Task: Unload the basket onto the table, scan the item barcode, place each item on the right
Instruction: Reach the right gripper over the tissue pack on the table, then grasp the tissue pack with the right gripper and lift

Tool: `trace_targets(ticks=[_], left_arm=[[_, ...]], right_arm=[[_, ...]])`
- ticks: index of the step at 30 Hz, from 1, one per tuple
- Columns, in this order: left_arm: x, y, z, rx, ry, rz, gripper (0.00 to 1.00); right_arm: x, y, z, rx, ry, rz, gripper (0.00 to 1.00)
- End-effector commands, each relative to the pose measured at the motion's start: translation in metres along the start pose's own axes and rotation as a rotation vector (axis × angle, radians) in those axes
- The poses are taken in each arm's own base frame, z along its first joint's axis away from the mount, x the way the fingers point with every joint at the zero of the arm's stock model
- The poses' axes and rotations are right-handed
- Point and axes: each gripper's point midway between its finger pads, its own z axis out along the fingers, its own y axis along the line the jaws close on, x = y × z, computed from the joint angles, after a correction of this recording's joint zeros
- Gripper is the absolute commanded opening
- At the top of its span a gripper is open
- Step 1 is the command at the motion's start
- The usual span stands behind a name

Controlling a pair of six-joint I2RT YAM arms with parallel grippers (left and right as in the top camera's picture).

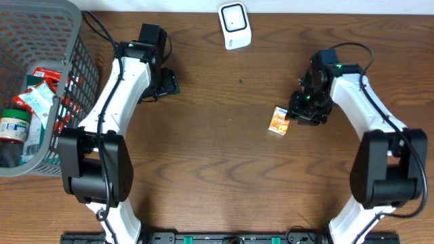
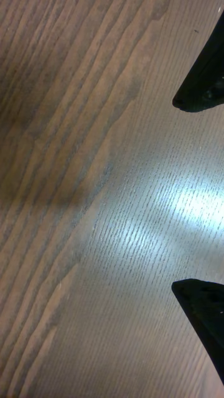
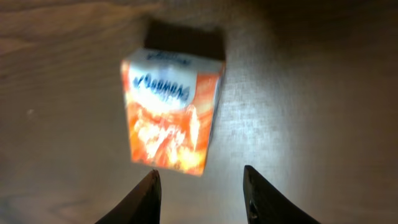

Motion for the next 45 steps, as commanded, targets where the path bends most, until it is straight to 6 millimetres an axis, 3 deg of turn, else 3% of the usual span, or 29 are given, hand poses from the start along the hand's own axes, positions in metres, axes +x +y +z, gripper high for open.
trace_targets(ticks=[1, 12, 27, 30, 33, 36, 41, 45], left_arm=[[-0.002, 0.002, 0.001, -0.013, -0.002, -0.007, 0.86], [-0.003, 0.002, 0.001, -0.013, -0.002, -0.007, 0.86], [-0.003, 0.002, 0.001, -0.013, -0.002, -0.007, 0.86], [-0.002, 0.002, 0.001, -0.013, -0.002, -0.007, 0.86], [-0.003, 0.002, 0.001, -0.013, -0.002, -0.007, 0.86], [-0.002, 0.002, 0.001, -0.013, -0.002, -0.007, 0.86], [-0.003, 0.002, 0.001, -0.013, -0.002, -0.007, 0.86], [-0.003, 0.002, 0.001, -0.013, -0.002, -0.007, 0.86]], right_arm=[[-0.008, 0.0, 0.01, 0.015, -0.003, 0.005, 0.37], [-0.02, 0.002, 0.022, 0.0, -0.034, -0.008, 0.28], [-0.011, 0.014, 0.047, -0.042, -0.039, -0.051, 0.24], [-0.009, 0.015, 0.053, -0.044, -0.043, -0.061, 0.18], [-0.008, 0.013, 0.055, -0.038, -0.044, -0.063, 0.01], [-0.012, 0.017, 0.048, -0.043, -0.066, -0.079, 0.01], [-0.018, 0.023, 0.012, -0.02, -0.157, -0.131, 0.01], [-0.02, -0.001, -0.025, 0.196, -0.276, -0.141, 0.01]])
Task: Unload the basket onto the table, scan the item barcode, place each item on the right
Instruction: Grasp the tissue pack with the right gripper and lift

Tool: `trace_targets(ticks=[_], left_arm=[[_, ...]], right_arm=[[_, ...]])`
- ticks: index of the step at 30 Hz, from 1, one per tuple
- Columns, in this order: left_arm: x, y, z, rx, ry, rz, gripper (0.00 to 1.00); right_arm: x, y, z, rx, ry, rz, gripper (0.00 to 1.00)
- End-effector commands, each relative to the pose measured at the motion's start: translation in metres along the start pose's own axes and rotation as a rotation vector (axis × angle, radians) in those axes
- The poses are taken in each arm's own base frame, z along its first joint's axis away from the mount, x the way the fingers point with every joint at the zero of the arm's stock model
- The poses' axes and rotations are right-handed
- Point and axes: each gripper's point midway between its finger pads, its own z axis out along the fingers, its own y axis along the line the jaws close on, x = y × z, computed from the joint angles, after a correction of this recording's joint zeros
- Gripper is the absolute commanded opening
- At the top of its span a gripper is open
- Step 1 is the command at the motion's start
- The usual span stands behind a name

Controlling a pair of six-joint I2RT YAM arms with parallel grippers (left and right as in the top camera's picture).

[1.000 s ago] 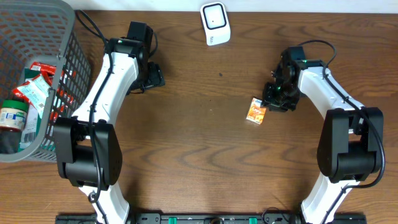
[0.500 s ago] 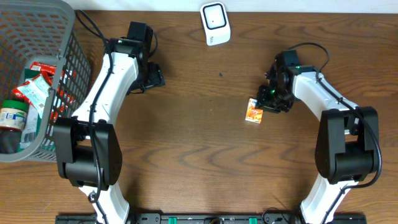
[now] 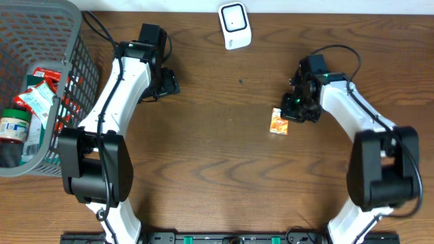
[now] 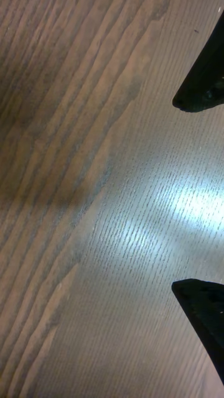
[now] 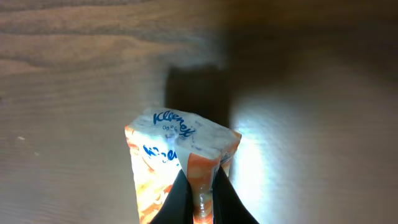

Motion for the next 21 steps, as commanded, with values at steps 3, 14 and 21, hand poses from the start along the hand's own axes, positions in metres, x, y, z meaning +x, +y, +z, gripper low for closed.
trace_targets(ticks=[3, 14, 21], left_arm=[[-0.003, 0.002, 0.001, -0.013, -0.002, -0.007, 0.86], [-0.003, 0.002, 0.001, -0.013, -0.002, -0.007, 0.86], [-0.003, 0.002, 0.001, -0.013, -0.002, -0.007, 0.85]], right_arm=[[-0.009, -0.037, -0.061, 0.385, -0.205, -0.042, 0.01], [-0.01, -0.041, -0.071, 0.907, -0.329, -0.223, 0.01], [-0.012, -0.033, -0.041, 0.973, -0.321, -0.293, 0.01]])
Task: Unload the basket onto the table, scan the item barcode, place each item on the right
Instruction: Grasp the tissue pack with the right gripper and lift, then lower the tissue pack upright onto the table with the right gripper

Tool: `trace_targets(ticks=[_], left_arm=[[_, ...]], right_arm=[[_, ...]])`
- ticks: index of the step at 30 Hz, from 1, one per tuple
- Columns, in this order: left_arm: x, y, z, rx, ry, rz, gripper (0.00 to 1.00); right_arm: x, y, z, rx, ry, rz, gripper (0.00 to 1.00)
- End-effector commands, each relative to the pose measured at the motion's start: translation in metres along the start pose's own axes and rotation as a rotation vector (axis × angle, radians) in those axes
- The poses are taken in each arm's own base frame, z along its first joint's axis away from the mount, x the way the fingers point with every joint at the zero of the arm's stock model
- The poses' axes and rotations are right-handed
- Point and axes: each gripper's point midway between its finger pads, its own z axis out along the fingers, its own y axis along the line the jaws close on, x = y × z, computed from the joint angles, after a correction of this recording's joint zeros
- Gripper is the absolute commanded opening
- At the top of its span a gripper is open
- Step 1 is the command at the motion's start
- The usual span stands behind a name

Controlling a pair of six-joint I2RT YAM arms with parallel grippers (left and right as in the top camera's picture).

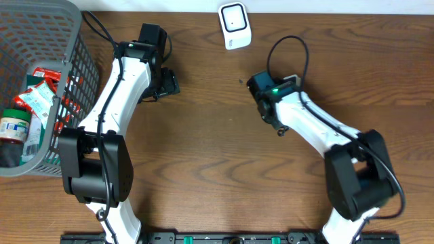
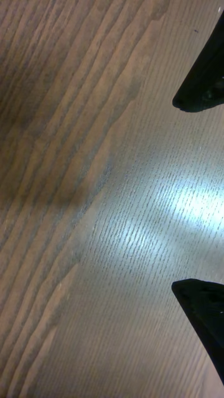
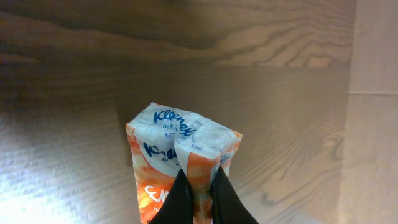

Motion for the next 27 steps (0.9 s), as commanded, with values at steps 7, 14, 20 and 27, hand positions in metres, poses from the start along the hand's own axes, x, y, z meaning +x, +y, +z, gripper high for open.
trace_targets(ticks=[7, 14, 20, 27], left_arm=[[-0.003, 0.002, 0.001, -0.012, -0.002, -0.007, 0.86], [-0.003, 0.002, 0.001, -0.012, -0.002, -0.007, 0.86], [-0.003, 0.002, 0.001, -0.012, -0.002, -0.007, 0.86], [-0.003, 0.002, 0.001, -0.012, -0.002, -0.007, 0.86]], right_arm=[[0.001, 0.023, 0.013, 0.001, 0.002, -0.004, 0.01], [0.004, 0.031, 0.013, -0.04, 0.018, -0.003, 0.07], [0.003, 0.045, 0.012, -0.115, 0.027, 0.017, 0.11], [0.001, 0.048, 0.012, -0.136, 0.024, 0.026, 0.2]])
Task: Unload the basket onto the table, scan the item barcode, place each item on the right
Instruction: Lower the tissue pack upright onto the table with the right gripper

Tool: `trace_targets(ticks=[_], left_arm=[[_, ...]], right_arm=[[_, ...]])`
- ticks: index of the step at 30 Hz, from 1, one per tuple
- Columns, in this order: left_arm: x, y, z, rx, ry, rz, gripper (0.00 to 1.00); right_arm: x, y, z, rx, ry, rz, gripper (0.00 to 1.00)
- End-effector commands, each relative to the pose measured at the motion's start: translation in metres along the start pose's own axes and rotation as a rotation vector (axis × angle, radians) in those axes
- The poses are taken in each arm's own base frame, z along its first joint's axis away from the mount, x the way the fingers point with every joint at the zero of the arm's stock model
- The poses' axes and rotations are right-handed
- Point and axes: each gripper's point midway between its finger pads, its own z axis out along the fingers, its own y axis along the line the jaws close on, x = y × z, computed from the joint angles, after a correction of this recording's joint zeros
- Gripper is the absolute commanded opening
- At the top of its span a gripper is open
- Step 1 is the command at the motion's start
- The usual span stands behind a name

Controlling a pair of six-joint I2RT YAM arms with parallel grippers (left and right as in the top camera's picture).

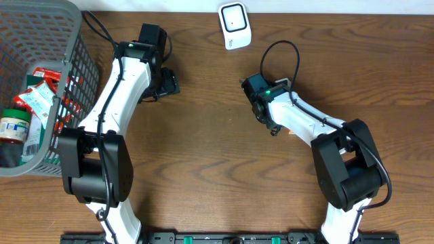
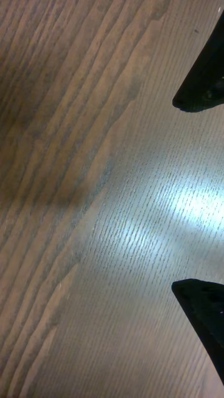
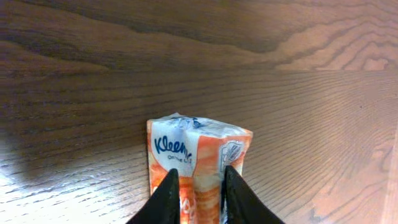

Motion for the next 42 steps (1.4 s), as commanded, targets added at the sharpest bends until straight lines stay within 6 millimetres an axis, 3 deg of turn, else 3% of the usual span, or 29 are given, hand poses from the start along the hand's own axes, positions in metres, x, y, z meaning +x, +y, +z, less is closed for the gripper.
trace_targets(ticks=[1, 12, 27, 32, 34, 38, 40, 42], left_arm=[[-0.003, 0.002, 0.001, -0.013, -0.002, -0.007, 0.86], [-0.003, 0.002, 0.001, -0.013, -0.002, -0.007, 0.86], [-0.003, 0.002, 0.001, -0.013, -0.002, -0.007, 0.86], [-0.003, 0.002, 0.001, -0.013, -0.002, -0.007, 0.86], [-0.003, 0.002, 0.001, -0.013, -0.002, -0.007, 0.86], [-0.003, 0.002, 0.001, -0.013, -0.002, -0.007, 0.86], [-0.003, 0.002, 0.001, -0.013, -0.002, -0.007, 0.86], [-0.003, 0.002, 0.001, -0.013, -0.002, -0.007, 0.86]], right_arm=[[0.002, 0.009, -0.002, -0.032, 0.003, 0.011, 0.23], [-0.012, 0.024, -0.019, -0.16, 0.016, 0.036, 0.24], [-0.017, 0.021, -0.026, -0.162, 0.02, 0.035, 0.27], [-0.032, 0.016, -0.045, -0.208, -0.003, 0.058, 0.31], [-0.041, 0.011, -0.06, -0.248, -0.018, 0.074, 0.34], [-0.052, -0.011, -0.087, -0.359, -0.013, 0.143, 0.67], [-0.051, -0.018, -0.089, -0.427, 0.016, 0.18, 0.75], [-0.046, -0.018, -0.088, -0.529, 0.065, 0.179, 0.76]])
